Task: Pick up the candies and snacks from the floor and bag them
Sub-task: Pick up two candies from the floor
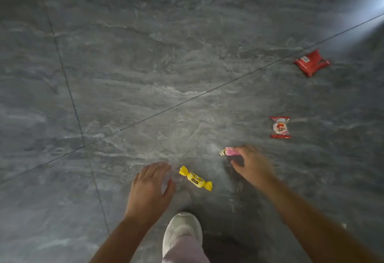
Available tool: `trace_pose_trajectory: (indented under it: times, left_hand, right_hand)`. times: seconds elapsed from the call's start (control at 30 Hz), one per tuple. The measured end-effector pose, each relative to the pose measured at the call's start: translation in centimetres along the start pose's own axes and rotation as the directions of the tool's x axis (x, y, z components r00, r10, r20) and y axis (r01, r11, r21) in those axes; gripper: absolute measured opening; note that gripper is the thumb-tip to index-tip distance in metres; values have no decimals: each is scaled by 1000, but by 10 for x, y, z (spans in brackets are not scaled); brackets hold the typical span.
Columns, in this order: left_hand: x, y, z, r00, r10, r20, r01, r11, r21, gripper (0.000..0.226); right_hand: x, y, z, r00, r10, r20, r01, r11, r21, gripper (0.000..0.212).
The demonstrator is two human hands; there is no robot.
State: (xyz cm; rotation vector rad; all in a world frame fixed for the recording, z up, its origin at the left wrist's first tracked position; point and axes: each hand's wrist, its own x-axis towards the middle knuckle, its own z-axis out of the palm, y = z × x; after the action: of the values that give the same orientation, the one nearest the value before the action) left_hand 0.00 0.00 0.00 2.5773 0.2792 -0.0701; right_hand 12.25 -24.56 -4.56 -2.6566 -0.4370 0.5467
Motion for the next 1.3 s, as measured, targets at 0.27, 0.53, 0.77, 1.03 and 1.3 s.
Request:
trace_pose_trajectory:
  times: [0.27, 0.53, 0.77, 1.03, 1.3]
  left_hand:
    - [-27, -20, 25, 997, -11, -78, 11, 1000, -6, 39]
    - [-38, -19, 44, 995, 44, -84, -50, 996, -75, 26]
    - [-23, -13, 74, 986, 164, 38, -162, 985, -64, 29]
    - [13, -11, 97, 920, 360, 154, -380, 916, 127, 42]
    - [16, -10, 113, 910, 296, 290, -373, 890, 262, 34]
  right_hand:
    - [21, 11, 14, 986, -28, 162, 49, 991, -125, 43]
    - [1, 1, 38, 977, 11, 213, 43, 968, -248, 25]
    - [-18, 20, 4, 983, -28, 184, 11, 996, 93, 17]
    - [-50, 31, -49, 993, -97, 72, 81, 978, 192, 15]
    - [-71, 58, -51, 999, -48, 9, 45, 970, 237, 15]
